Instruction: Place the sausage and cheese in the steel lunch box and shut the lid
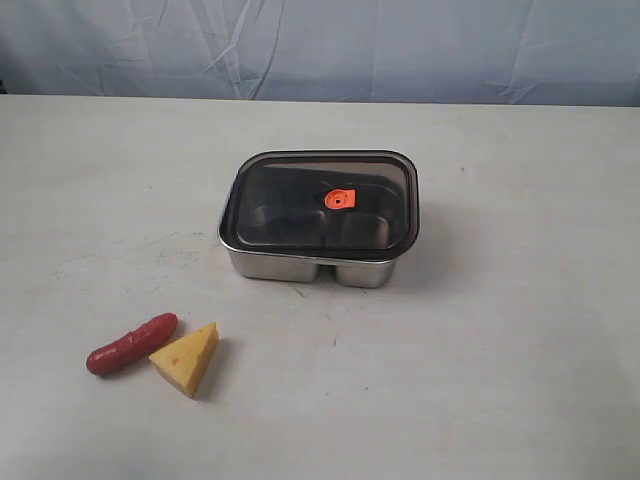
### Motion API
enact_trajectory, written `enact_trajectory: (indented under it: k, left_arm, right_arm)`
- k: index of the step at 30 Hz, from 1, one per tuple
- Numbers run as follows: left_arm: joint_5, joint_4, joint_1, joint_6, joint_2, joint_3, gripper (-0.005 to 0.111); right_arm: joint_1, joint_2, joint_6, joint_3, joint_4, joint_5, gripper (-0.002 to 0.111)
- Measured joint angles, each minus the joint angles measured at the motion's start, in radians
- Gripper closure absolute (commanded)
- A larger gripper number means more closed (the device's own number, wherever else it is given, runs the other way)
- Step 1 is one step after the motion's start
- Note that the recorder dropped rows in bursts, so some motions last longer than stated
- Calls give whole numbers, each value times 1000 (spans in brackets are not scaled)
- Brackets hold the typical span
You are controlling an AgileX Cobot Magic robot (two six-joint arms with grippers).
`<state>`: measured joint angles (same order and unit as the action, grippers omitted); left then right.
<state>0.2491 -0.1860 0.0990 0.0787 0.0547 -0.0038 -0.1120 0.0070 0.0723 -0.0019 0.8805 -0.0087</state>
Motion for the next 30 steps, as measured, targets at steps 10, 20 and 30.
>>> enact_trajectory:
  k: [10,20,30]
  left_arm:
    - [0,0,0,0,0,0,107]
    - [0,0,0,0,0,0,107]
    - [0,0,0,0,0,0,107]
  right_arm:
    - [0,-1,4,0,231,143,109]
    - [0,197,-164,-135,263,277,109]
    - [0,950,-375,-734,-122,517,107]
